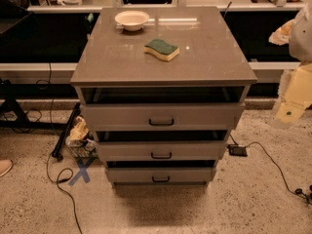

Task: Open bottom drawer

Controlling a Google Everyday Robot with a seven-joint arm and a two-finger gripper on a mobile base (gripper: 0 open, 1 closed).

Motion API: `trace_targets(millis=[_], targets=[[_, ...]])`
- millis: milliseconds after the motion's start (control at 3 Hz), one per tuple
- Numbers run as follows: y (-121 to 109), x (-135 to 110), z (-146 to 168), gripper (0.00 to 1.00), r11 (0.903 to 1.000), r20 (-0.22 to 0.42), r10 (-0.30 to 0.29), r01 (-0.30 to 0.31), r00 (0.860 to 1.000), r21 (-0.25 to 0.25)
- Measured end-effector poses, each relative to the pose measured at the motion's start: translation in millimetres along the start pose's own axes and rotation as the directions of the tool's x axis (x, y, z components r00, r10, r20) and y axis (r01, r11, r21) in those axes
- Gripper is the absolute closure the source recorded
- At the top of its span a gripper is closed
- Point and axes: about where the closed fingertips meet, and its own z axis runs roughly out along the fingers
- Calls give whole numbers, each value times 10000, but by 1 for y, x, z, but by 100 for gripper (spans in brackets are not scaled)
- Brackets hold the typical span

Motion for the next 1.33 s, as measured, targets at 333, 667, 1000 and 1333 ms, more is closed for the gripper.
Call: trace_targets(millis=[333,667,1000,1333], targets=[[0,0,0,0,10000,1,0,0,10000,-1],[-3,8,11,0,9996,352,-59,69,9994,-267],[-1,31,57,0,9933,1011,177,-59,9947,-1157],[12,52,113,0,9751,1869,629,-204,9804,-2208]])
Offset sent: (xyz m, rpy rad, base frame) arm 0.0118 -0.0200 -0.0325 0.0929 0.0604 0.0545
